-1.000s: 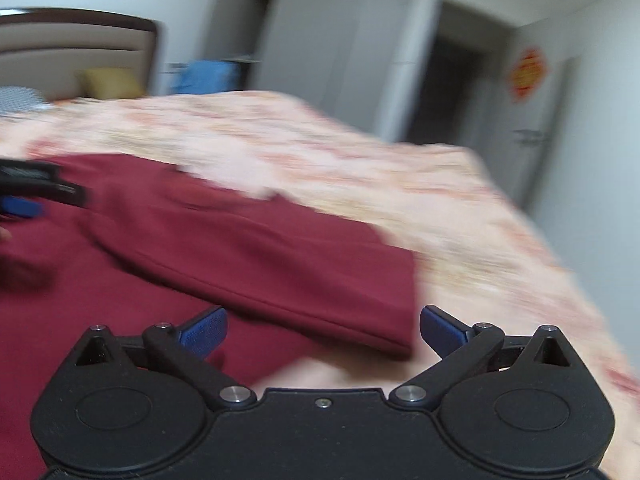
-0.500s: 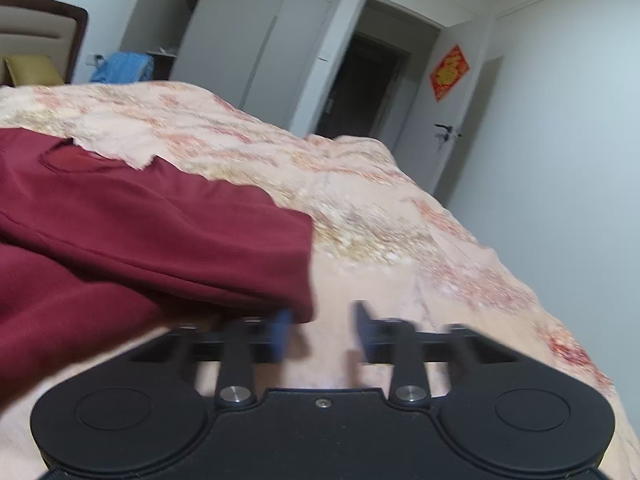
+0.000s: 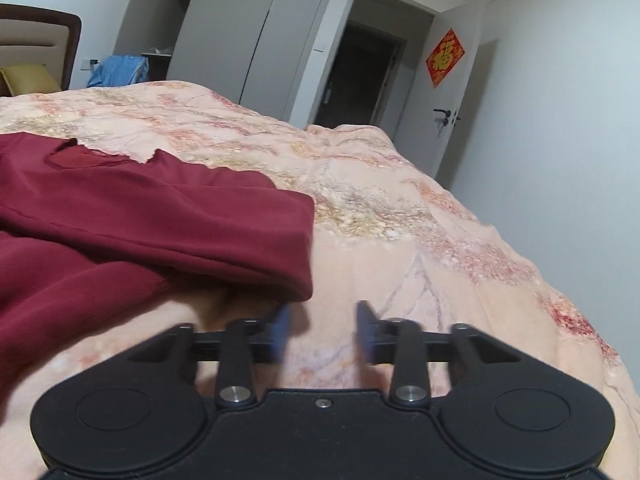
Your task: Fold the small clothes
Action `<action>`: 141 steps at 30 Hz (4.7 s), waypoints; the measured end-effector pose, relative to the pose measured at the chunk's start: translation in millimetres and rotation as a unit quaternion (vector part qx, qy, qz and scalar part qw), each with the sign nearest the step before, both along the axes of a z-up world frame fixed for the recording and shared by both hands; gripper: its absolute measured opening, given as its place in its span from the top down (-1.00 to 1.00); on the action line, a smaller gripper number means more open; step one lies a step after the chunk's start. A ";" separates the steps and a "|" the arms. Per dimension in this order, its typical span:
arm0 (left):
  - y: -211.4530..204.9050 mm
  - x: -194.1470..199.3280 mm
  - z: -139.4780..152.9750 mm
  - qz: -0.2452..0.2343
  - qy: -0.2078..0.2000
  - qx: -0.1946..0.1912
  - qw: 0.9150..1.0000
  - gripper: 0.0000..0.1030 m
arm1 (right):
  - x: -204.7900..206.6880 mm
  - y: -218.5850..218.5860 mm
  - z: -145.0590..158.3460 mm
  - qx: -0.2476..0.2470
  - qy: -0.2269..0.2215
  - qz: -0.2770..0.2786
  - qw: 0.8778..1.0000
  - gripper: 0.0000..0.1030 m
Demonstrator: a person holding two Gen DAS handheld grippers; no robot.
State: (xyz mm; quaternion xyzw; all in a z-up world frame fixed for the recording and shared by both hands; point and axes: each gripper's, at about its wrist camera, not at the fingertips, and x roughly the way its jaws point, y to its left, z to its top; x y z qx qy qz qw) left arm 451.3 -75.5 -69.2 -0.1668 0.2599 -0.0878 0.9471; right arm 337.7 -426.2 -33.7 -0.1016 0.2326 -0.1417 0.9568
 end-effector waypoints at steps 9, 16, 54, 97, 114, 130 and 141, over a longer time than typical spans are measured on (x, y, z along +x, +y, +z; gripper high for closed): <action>45.4 -48.1 21.0 -0.015 0.010 -0.073 0.997 -1.00 | -45.4 23.6 32.7 0.046 -0.021 0.066 0.997 -0.99; 140.9 -102.5 44.9 0.062 0.035 -0.060 0.996 -1.00 | -63.2 78.9 51.6 0.051 -0.019 0.167 0.984 -0.99; 267.7 -44.5 181.7 0.257 -0.129 0.083 0.954 0.89 | -79.1 162.5 24.3 0.076 0.001 0.296 0.952 -0.99; -69.0 20.0 72.0 -0.201 0.011 0.073 0.977 -0.44 | -97.8 38.2 17.4 0.233 0.014 0.156 0.960 -0.99; 109.5 -14.3 44.8 -0.009 0.076 0.184 0.980 -0.82 | 34.8 94.5 50.7 0.182 0.030 0.288 0.940 -0.69; 113.5 2.0 34.5 -0.009 0.037 0.205 0.978 -0.92 | 140.1 97.3 77.6 0.275 0.071 0.273 0.919 0.89; 63.6 28.5 27.3 -0.027 0.004 0.281 0.959 -0.93 | 168.3 85.5 203.4 0.414 -0.066 0.291 0.860 0.90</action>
